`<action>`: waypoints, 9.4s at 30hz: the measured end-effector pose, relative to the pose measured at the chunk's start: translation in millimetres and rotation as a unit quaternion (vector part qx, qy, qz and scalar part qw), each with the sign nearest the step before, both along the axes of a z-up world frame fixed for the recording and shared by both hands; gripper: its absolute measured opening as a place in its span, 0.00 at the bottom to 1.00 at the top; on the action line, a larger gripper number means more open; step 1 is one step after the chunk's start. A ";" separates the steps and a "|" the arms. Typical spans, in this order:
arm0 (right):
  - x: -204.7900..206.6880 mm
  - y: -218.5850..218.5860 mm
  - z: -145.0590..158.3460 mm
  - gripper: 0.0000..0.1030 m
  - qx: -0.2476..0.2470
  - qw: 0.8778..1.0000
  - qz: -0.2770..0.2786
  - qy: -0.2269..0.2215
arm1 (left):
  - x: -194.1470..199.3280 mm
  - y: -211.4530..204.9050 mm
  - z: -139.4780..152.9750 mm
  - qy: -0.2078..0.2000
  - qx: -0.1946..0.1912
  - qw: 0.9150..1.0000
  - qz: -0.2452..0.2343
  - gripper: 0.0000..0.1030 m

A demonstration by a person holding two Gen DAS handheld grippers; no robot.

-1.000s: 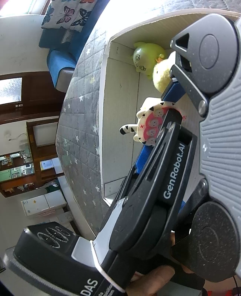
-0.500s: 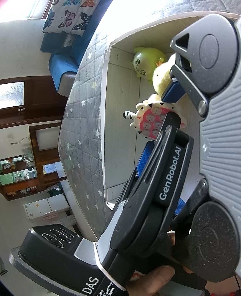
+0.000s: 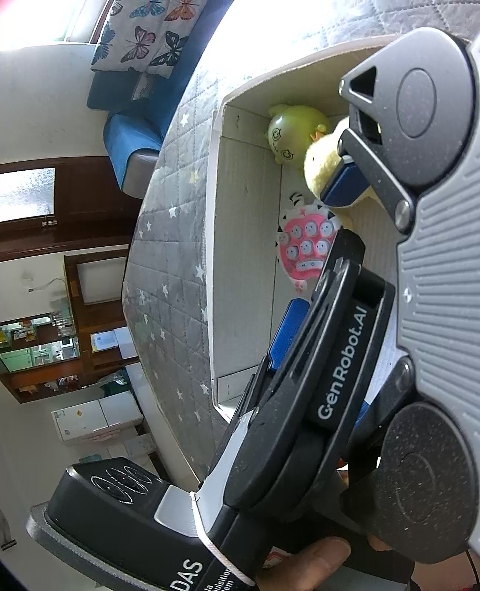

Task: Organize objects
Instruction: 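Open the left tool to release the cream toy and lift away, then move the left tool down to the red plastic figure beside the box, then close the left tool on the red plastic figure, then lift the red figure with the left tool over the box wall, then lower the red figure into the box and open the left tool, then move the left tool to the yellow plush chick and grasp it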

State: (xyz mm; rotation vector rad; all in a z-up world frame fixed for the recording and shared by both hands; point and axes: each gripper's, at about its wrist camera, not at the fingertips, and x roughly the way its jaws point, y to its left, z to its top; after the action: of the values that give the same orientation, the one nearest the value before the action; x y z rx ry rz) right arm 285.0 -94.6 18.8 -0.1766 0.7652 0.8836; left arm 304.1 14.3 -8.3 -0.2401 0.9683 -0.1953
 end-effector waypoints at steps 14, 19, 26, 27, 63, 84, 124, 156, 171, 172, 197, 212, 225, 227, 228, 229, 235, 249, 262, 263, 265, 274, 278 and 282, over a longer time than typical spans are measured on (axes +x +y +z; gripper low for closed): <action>-37.2 -22.3 24.4 1.00 0.011 0.999 -0.004 -0.039 | -40.0 -20.4 27.1 -0.041 0.015 0.999 -0.008 1.00; -54.0 -33.1 33.5 1.00 0.017 0.998 -0.007 -0.054 | -60.6 -30.9 41.1 -0.064 0.018 0.998 -0.013 1.00; -77.3 -52.4 40.8 1.00 0.024 0.997 -0.009 -0.067 | -89.8 -47.2 55.0 -0.091 0.023 0.995 -0.028 1.00; -81.4 -55.7 40.8 1.00 0.023 0.997 -0.009 -0.069 | -93.3 -49.4 55.9 -0.092 0.022 0.995 -0.029 1.00; -98.8 -75.1 -10.4 1.00 -0.046 0.995 0.005 -0.086 | -150.8 -54.9 34.8 -0.080 -0.017 0.996 -0.026 1.00; -153.7 -65.8 -17.9 1.00 -0.015 0.993 0.098 -0.058 | -164.5 -58.3 13.4 -0.046 -0.031 0.997 -0.048 1.00; -165.4 -61.5 -25.8 1.00 0.015 0.998 0.059 -0.014 | -162.7 -35.4 -14.0 -0.007 -0.071 0.997 -0.033 1.00; -140.5 -48.1 45.0 1.00 0.037 0.993 0.048 -0.101 | -134.1 -37.6 62.3 -0.090 -0.040 0.993 -0.061 1.00; -60.5 -27.3 38.1 1.00 0.036 0.996 0.027 -0.076 | -59.2 -17.6 37.5 -0.049 -0.067 0.996 -0.035 1.00; -57.1 -25.9 35.6 1.00 0.034 0.997 0.027 -0.070 | -56.3 -16.5 33.5 -0.044 -0.071 0.996 -0.033 1.00; -33.6 -21.1 -5.5 1.00 -0.003 1.000 0.018 0.006 | -24.1 -11.8 -15.0 0.024 -0.101 0.994 -0.016 1.00; -43.5 -29.6 6.1 1.00 0.017 1.000 0.013 -0.008 | -27.8 -15.1 -12.1 0.019 -0.082 0.996 -0.010 1.00; -79.3 -57.1 33.8 1.00 0.042 0.998 0.008 -0.050 | -63.4 -28.0 22.7 -0.032 -0.061 0.997 -0.022 1.00; -85.3 -62.4 38.5 1.00 0.047 0.997 0.007 -0.056 | -70.8 -33.5 28.0 -0.039 -0.057 0.997 -0.028 1.00; -88.5 -65.2 40.5 1.00 0.049 0.997 0.007 -0.060 | -75.0 -36.6 31.0 -0.044 -0.055 0.997 -0.032 1.00; -92.0 -68.2 42.1 1.00 0.050 0.997 0.008 -0.063 | -78.9 -38.9 33.4 -0.048 -0.054 0.997 -0.036 1.00; -104.4 -88.9 43.5 1.00 0.043 0.996 -0.001 -0.075 | -102.2 -51.0 45.9 -0.070 -0.049 0.995 -0.054 1.00; -81.3 -134.0 8.6 1.00 0.009 0.997 -0.066 -0.036 | -133.7 -58.5 35.4 -0.064 -0.058 0.994 -0.066 1.00; -64.0 -136.8 -12.3 1.00 -0.017 0.996 -0.084 -0.027 | -136.8 -51.5 20.2 -0.044 -0.069 0.995 -0.055 1.00; -63.8 -137.7 -14.1 1.00 -0.017 0.996 -0.083 -0.024 | -137.5 -51.3 19.5 -0.043 -0.069 0.995 -0.054 1.00; -65.4 -139.1 -18.3 1.00 -0.021 0.996 -0.082 -0.019 | -137.7 -50.7 17.9 -0.040 -0.070 0.995 -0.052 1.00; -98.5 -141.6 -24.1 1.00 -0.022 0.997 -0.079 -0.011 | -145.2 -50.7 11.4 -0.032 -0.075 0.995 -0.050 1.00; -123.2 -136.5 -27.6 1.00 -0.017 0.998 -0.068 -0.007 | -150.7 -51.5 7.6 -0.026 -0.077 0.995 -0.052 1.00; -144.1 -130.1 -29.6 1.00 0.001 0.998 -0.059 0.005 | -157.9 -52.8 4.3 -0.021 -0.081 0.995 -0.057 1.00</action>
State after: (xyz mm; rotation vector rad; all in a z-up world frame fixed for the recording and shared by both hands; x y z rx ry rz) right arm 140.9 -224.8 -10.8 -0.1244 0.7771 0.7742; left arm 146.2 -38.4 -4.0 -0.3283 0.9257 -0.3821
